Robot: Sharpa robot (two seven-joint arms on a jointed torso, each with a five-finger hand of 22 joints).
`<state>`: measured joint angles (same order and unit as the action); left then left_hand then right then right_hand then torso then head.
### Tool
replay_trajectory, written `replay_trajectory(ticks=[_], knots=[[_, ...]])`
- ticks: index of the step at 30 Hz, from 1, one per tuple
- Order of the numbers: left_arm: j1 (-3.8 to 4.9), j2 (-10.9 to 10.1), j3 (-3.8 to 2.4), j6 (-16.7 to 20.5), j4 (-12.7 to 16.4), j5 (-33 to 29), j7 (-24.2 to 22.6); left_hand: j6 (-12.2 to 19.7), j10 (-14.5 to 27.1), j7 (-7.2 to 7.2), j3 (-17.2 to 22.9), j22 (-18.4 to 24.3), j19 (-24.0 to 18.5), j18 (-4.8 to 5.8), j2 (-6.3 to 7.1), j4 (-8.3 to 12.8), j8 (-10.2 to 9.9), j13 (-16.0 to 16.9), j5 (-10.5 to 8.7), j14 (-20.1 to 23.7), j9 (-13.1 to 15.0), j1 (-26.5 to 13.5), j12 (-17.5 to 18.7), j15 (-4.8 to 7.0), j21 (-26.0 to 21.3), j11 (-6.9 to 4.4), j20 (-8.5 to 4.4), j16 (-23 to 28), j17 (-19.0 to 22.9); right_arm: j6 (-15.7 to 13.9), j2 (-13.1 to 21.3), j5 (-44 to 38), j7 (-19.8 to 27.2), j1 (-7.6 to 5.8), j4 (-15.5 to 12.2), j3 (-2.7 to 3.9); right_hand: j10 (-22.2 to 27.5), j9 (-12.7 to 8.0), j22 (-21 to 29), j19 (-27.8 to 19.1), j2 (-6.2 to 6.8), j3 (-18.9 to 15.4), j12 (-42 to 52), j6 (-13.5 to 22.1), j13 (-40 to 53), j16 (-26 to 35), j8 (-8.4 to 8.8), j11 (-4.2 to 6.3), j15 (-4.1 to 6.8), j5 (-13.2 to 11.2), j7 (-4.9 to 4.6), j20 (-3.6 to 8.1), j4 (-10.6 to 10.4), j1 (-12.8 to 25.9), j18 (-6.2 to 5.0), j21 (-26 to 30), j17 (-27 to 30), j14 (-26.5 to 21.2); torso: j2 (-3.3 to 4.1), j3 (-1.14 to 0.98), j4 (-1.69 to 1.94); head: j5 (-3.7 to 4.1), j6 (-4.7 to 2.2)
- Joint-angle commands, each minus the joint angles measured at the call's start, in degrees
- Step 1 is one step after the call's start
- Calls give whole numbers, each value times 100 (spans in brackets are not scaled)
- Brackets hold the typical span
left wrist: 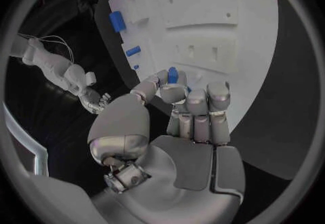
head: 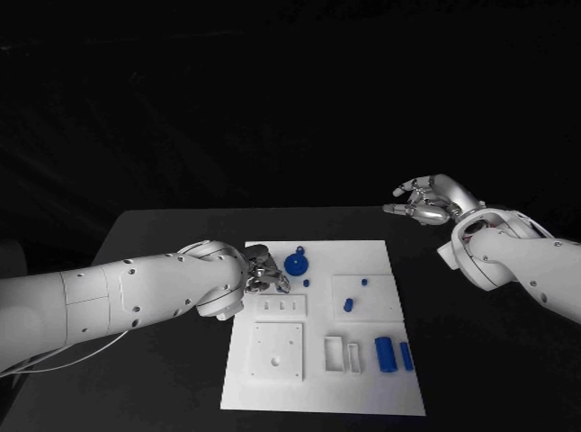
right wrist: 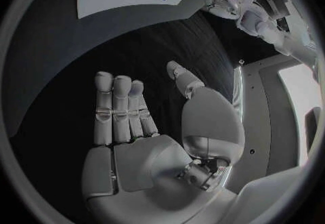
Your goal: Assemble the parts on the task board
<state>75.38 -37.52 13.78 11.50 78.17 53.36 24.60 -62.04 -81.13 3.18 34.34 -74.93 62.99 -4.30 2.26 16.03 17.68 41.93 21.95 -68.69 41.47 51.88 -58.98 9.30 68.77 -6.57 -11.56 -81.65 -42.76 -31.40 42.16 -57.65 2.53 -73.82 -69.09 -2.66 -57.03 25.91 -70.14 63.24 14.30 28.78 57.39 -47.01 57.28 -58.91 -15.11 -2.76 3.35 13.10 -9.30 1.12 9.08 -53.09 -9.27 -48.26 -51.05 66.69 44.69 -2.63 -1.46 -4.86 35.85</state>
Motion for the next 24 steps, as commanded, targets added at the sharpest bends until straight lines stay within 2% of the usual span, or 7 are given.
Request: replay_trajectory(ticks=[1, 7, 14, 24], knots=[[-77, 2, -3, 69, 20, 128, 136, -867, 158, -477, 38, -101, 35, -310, -71, 14, -12, 18, 44, -518, 1927, 53, -30, 467, 35, -137, -461, -37, -17, 0, -6, -36, 60, -5, -11, 3, 31, 6, 5, -8, -39, -26, -32, 33, -12, 33, 3, -10, 1, 15, -6, -50, -4, -41, -550, 35, 3, -13, 8, 2, -12, -7, 30], [-160, 15, -3, 158, -31, 143, 133, -910, 142, -481, 42, -103, 31, -329, -57, 9, -21, 50, 49, -532, 1937, 37, -59, 467, 60, -139, -454, -79, -47, 13, -14, -125, 43, -8, -37, 3, 16, 11, 4, 12, -64, -40, -14, 15, -51, 40, -12, -5, 6, 42, 0, -71, -18, -43, -571, 44, -3, 6, 6, 9, -7, 5, 70], [-210, 10, -3, 234, -62, 213, 120, -958, 127, -484, 49, -104, 13, -340, -59, 5, -31, 72, 60, -540, 1938, 20, -85, 463, 76, -139, -447, -113, -71, 19, -14, -133, 33, -9, -62, 3, 16, 11, 2, 21, -69, -49, -1, 14, -87, 51, -16, -2, 8, 107, 2, -85, -19, -55, -573, 56, -9, 13, 2, 3, -3, 6, 105], [-273, 21, -3, 185, -89, 219, 60, -1103, 105, -494, 62, -102, -43, -354, -75, -35, -44, 140, 106, -538, 1857, -82, -168, 452, 126, -139, -429, -190, -124, 30, -9, -134, 26, -10, -65, 3, 19, 10, 0, 24, -77, -54, 6, 15, -106, 58, -17, -3, 8, 139, 2, -91, -20, -61, -573, 63, -12, 15, 8, 10, -11, 13, 136]])
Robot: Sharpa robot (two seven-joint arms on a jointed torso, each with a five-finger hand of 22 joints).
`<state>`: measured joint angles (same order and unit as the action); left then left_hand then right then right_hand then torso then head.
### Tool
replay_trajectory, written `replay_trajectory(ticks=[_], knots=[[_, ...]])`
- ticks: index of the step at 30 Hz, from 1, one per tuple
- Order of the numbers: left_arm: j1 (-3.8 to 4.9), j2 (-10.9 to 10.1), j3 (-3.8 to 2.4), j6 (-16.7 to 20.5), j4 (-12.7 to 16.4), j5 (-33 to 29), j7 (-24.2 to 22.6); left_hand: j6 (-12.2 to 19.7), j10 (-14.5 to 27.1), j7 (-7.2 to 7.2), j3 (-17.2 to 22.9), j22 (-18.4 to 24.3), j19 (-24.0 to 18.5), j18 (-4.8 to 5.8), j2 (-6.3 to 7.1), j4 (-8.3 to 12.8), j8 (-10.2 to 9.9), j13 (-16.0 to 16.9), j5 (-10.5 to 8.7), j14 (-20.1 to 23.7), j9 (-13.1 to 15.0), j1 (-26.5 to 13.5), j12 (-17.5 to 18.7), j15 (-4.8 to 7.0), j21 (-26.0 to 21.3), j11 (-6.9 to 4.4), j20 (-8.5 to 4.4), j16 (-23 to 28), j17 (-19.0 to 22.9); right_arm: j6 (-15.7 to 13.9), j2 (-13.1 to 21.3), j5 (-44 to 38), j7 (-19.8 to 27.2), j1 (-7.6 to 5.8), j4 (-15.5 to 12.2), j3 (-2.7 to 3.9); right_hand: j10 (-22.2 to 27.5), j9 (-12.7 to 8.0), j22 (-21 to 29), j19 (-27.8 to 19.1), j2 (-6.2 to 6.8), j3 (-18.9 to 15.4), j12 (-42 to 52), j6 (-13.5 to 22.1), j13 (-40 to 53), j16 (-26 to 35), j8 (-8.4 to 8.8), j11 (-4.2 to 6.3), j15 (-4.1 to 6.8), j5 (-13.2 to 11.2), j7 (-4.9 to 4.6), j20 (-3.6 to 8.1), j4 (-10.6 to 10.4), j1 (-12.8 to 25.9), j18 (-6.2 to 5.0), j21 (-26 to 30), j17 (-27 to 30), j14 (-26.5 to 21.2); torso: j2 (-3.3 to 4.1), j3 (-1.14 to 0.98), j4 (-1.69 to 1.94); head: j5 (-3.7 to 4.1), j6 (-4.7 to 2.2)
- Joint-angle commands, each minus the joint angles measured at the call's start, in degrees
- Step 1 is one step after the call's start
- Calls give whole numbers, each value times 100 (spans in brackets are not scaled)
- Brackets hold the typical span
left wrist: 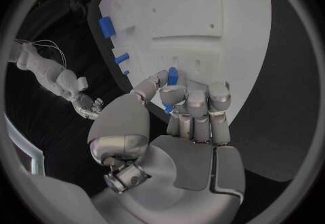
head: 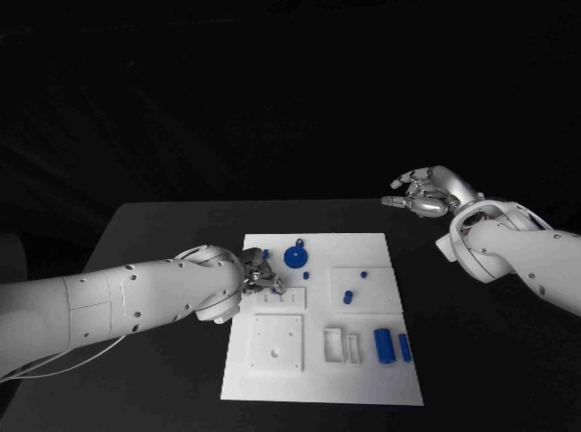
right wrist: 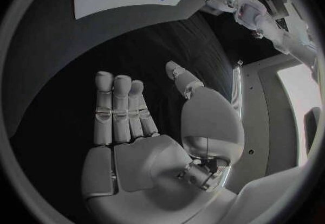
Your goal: Assemble the parts on the task board
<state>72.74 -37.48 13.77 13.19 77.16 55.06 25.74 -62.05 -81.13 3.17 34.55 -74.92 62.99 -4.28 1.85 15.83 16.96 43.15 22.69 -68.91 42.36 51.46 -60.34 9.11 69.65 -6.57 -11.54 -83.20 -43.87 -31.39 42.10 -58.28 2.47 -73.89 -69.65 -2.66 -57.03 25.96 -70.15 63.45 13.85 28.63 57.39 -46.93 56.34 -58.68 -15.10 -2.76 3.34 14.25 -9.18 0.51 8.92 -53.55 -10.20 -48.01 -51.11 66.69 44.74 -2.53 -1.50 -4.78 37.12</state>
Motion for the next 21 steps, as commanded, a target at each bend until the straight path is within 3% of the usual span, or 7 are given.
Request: replay_trajectory(ticks=[1, 21], knots=[[-14, 17, -3, 3, 18, 49, -60, -1118, 106, -495, 44, -102, -51, -356, -38, -18, 33, 28, 38, -515, 1741, -56, -41, 469, 44, -138, -428, -44, -19, 31, -2, -71, 30, -2, -9, 3, 20, 5, 0, 4, -34, -39, 6, 7, -14, 37, -18, -3, 9, 27, -9, -30, -5, -16, -480, 39, -7, 15, 0, 2, -7, 6, 22], [-25, 28, -2, -179, 28, 41, -99, -1275, 114, -526, 39, -91, -122, -352, -204, -63, 154, 119, 128, -507, 1558, -281, -144, 471, 99, -160, -404, -122, -65, 56, -16, -72, 24, -2, -12, 3, 26, 5, -4, 10, -46, -48, 23, 4, -45, 48, -23, -3, 9, 84, -10, -36, -6, -27, -480, 51, -14, 20, -4, -1, -4, -4, 49]])
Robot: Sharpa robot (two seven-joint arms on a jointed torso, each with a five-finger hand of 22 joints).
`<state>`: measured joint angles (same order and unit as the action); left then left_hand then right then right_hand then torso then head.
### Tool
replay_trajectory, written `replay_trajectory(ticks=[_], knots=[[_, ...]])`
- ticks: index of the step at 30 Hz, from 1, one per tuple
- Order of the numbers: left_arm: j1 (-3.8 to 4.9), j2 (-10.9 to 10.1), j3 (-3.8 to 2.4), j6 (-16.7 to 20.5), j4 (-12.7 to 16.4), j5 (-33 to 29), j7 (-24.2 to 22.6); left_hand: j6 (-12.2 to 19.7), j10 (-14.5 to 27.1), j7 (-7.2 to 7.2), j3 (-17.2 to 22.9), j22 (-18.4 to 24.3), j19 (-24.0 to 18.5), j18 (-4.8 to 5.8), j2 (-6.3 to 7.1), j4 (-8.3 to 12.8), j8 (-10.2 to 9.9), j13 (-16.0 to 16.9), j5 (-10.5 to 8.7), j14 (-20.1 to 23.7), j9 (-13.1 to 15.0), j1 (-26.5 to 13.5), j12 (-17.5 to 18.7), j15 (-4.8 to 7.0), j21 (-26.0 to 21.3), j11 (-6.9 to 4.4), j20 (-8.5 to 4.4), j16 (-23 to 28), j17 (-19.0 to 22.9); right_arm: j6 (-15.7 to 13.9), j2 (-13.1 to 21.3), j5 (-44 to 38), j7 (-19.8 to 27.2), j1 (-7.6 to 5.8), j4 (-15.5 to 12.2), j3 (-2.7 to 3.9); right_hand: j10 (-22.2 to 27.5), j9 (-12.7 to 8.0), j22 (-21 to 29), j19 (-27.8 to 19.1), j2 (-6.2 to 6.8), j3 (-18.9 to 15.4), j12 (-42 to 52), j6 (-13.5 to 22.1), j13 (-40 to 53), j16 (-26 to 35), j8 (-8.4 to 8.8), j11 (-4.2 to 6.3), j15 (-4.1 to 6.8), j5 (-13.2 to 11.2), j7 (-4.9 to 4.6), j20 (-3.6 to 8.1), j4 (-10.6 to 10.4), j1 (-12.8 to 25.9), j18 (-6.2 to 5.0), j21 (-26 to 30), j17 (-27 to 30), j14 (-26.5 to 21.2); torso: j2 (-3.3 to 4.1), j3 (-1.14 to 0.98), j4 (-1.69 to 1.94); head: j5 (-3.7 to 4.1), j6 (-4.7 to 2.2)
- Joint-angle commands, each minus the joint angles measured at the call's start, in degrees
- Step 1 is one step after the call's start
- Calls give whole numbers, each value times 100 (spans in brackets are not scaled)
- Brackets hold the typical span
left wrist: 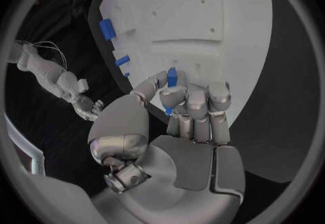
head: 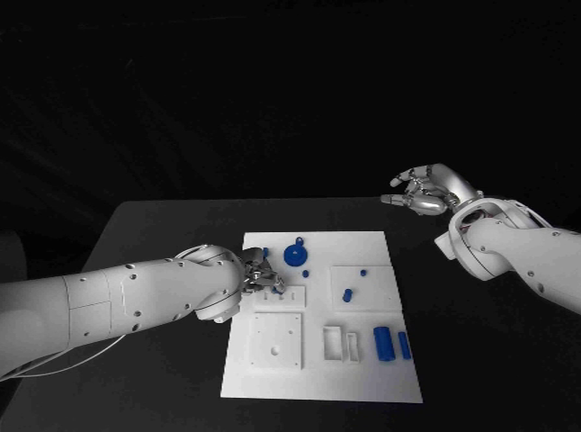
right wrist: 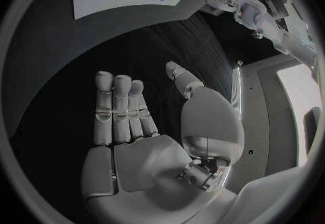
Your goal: Assemble the parts on the task board
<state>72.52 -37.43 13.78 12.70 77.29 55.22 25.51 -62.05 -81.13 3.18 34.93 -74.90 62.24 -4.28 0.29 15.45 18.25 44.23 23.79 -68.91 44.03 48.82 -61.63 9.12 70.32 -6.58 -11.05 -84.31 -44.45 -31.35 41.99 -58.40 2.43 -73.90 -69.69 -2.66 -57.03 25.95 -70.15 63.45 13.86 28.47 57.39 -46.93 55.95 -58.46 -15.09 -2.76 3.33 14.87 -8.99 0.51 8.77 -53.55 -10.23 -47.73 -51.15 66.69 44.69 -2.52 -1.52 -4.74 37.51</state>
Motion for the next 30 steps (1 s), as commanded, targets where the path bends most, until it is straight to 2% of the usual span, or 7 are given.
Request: replay_trajectory(ticks=[1, 5, 11, 14, 19, 30], knots=[[-6, 28, -3, -139, 9, 25, -81, -1278, 115, -526, 0, -92, -50, -351, -62, -28, 31, 14, 20, -507, 1384, -32, -19, 471, 35, -161, -452, -14, -9, 55, -5, -60, 30, -2, -8, 3, 27, 6, -3, 10, -47, -33, 23, 2, -9, 26, -25, -3, 10, 26, -28, -36, 9, -27, -477, 24, -10, 20, 1, -5, -4, -12, 12], [-49, 39, -3, -137, -6, 30, -78, -1289, 119, -531, -3, -87, -66, -351, -146, -49, 72, 31, 3, -504, 1342, -125, -40, 471, 51, -165, -447, -32, -17, 61, -3, -60, 27, -2, -12, 3, 29, 6, -5, 12, -49, -37, 28, -1, -18, 29, -28, -2, 10, 42, -28, -38, 9, -28, -477, 27, -13, 21, 3, -4, -6, -11, 15], [-58, 38, -3, -140, -9, 55, -85, -1291, 125, -535, -2, -85, -79, -352, -215, -61, 103, 41, -15, -500, 1310, -197, -51, 470, 62, -166, -445, -43, -20, 69, 1, -60, 25, -2, -12, 3, 32, 6, -7, 14, -51, -43, 35, -2, -30, 33, -29, -2, 10, 67, -28, -39, 9, -29, -477, 31, -16, 22, 0, 2, -2, -5, 31], [-60, 33, -3, -150, 0, 60, -86, -1290, 126, -535, 1, -85, -82, -353, -230, -58, 108, 43, -16, -500, 1304, -208, -53, 470, 65, -166, -445, -44, -21, 70, -7, -60, 26, -2, -4, 3, 33, 6, -8, 14, -52, -45, 38, -3, -35, 35, -30, -2, 10, 76, -28, -40, 8, -29, -477, 33, -17, 22, 2, -4, -6, -7, 28], [-61, 28, -3, -137, -1, 108, -83, -1287, 128, -536, 9, -84, -85, -355, -245, -49, 115, 44, -13, -498, 1296, -215, -54, 470, 68, -167, -445, -46, -21, 73, -11, -60, 27, -2, 2, 3, 34, 6, -9, 15, -53, -48, 41, -2, -40, 37, -30, -2, 10, 85, -28, -40, 8, -30, -477, 35, -18, 23, 3, 5, -4, -5, 37], [-66, 13, -3, -163, 24, 122, -83, -1275, 133, -535, 25, -82, -96, -357, -307, -28, 137, 46, -19, -494, 1269, -262, -57, 470, 78, -167, -445, -50, -20, 86, -24, -60, 30, -1, 22, 3, 37, 5, -11, 15, -55, -53, 46, -3, -49, 40, -31, -2, 10, 99, -28, -42, 7, -29, -477, 39, -21, 23, 2, 4, 2, 6, 52]])
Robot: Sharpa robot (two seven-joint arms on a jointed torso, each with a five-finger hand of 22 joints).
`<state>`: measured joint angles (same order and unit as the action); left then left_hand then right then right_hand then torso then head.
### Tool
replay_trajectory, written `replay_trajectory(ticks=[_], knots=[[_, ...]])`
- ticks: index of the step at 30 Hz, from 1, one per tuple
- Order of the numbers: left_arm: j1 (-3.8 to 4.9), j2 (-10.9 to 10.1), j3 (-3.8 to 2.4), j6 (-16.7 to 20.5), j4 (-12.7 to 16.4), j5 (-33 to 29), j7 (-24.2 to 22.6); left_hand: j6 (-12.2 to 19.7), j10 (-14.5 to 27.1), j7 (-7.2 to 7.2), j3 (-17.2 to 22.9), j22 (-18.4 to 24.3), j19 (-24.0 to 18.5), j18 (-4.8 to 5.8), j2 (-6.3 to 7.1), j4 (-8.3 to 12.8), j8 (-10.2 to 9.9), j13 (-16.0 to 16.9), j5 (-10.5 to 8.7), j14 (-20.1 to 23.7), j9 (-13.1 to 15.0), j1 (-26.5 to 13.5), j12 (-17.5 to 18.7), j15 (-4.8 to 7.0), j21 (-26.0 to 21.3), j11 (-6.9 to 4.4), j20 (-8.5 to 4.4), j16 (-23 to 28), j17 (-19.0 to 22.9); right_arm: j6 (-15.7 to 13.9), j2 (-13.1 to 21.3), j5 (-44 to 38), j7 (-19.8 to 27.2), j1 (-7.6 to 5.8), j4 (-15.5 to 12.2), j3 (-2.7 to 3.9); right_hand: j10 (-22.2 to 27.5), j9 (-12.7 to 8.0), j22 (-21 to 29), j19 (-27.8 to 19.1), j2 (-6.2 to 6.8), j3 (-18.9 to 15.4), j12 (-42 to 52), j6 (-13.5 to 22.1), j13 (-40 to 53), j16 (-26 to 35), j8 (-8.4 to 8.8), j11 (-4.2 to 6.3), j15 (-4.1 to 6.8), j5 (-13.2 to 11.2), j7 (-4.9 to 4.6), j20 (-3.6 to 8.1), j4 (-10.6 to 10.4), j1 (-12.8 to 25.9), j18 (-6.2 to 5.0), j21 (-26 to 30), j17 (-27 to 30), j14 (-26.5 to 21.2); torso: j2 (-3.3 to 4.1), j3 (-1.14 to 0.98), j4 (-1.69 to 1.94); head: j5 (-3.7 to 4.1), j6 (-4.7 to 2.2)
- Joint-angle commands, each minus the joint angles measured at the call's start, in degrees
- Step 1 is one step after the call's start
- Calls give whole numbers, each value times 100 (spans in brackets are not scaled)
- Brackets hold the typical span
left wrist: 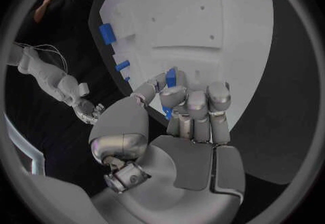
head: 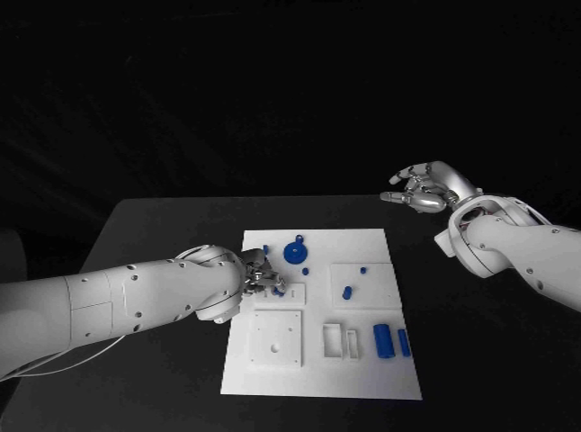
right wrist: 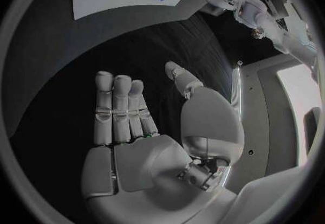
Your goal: Assemble the parts on the task board
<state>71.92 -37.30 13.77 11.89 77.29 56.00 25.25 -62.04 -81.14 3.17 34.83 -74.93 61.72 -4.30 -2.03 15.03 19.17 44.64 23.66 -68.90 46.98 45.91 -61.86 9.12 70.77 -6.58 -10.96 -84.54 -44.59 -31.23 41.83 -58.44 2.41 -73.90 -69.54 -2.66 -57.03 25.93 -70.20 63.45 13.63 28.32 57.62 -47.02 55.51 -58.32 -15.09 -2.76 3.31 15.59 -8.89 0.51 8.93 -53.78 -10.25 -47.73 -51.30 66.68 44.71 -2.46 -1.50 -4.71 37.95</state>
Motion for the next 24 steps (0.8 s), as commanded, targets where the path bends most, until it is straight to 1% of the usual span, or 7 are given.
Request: replay_trajectory(ticks=[1, 3, 5, 6, 13, 19, 24], knots=[[-6, -2, -1, -60, 25, 43, -59, -1274, 133, -535, 36, -79, -46, -356, -77, 16, 46, 6, -6, -494, 973, 27, -34, 470, 34, -167, -454, -27, -6, 78, -8, -55, 31, 0, 7, 3, 38, 6, -6, 15, -33, -38, 24, 6, -7, 27, -32, -2, 12, 28, -38, -42, -9, -5, -475, 40, -6, 24, 0, -1, -1, 1, 9], [-6, -3, -1, -67, 22, 43, -65, -1273, 133, -535, 36, -79, -47, -356, -81, 18, 50, 6, -4, -493, 970, 17, -34, 470, 35, -166, -454, -28, -6, 84, -5, -55, 27, 0, 8, 3, 38, 6, -7, 15, -33, -39, 25, 6, -9, 28, -32, -2, 12, 31, -38, -42, -10, -4, -475, 41, -6, 24, 0, 0, 1, -1, 13], [-7, -7, -1, -86, 21, 44, -65, -1269, 134, -534, 29, -77, -58, -354, -130, 19, 74, 10, 9, -490, 948, -70, -41, 468, 44, -165, -450, -32, -6, 84, -2, -55, 22, 0, 4, 3, 39, 6, -7, 15, -33, -40, 26, 6, -10, 29, -32, -2, 12, 32, -38, -42, -10, -4, -475, 41, -6, 24, -2, -2, 3, -6, 14], [-9, -5, -1, -90, 18, 44, -66, -1267, 134, -534, 28, -77, -59, -354, -132, 22, 76, 11, 8, -490, 944, -80, -41, 468, 45, -165, -450, -33, -6, 87, 2, -55, 22, 0, 3, 3, 39, 6, -7, 15, -33, -41, 26, 6, -11, 29, -32, -2, 12, 33, -38, -42, -10, -4, -475, 42, -7, 24, -2, -2, 2, -10, 19], [-21, -11, -1, -119, 24, 110, -73, -1262, 136, -535, 37, -77, -64, -357, -120, 43, 84, 11, 4, -488, 934, -91, -41, 469, 48, -165, -451, -33, -5, 98, 0, -55, 21, 0, 4, 3, 44, 5, -8, 13, -36, -46, 30, 9, -20, 34, -31, -3, 11, 41, -39, -44, -15, 2, -475, 47, -8, 21, 2, 2, 0, -10, 37], [-21, -11, -1, -154, 29, 111, -75, -1257, 137, -535, 46, -75, -66, -360, -111, 55, 93, 11, -18, -486, 924, -97, -41, 469, 51, -165, -453, -32, -3, 100, -3, -54, 22, 0, 9, 3, 47, 5, -9, 12, -35, -48, 33, 9, -26, 37, -31, -3, 11, 44, -39, -44, -11, -4, -475, 50, -10, 21, -2, -7, -7, -13, 41], [-21, -12, -1, -200, 38, 113, -73, -1255, 137, -534, 51, -73, -67, -361, -106, 58, 99, 10, -36, -486, 917, -103, -41, 469, 53, -165, -453, -31, -2, 104, -9, -51, 26, 0, 11, 3, 49, 4, -10, 12, -34, -51, 35, 8, -30, 38, -32, -3, 10, 45, -39, -45, -11, -3, -475, 52, -11, 20, -1, -3, -1, -6, 49]])
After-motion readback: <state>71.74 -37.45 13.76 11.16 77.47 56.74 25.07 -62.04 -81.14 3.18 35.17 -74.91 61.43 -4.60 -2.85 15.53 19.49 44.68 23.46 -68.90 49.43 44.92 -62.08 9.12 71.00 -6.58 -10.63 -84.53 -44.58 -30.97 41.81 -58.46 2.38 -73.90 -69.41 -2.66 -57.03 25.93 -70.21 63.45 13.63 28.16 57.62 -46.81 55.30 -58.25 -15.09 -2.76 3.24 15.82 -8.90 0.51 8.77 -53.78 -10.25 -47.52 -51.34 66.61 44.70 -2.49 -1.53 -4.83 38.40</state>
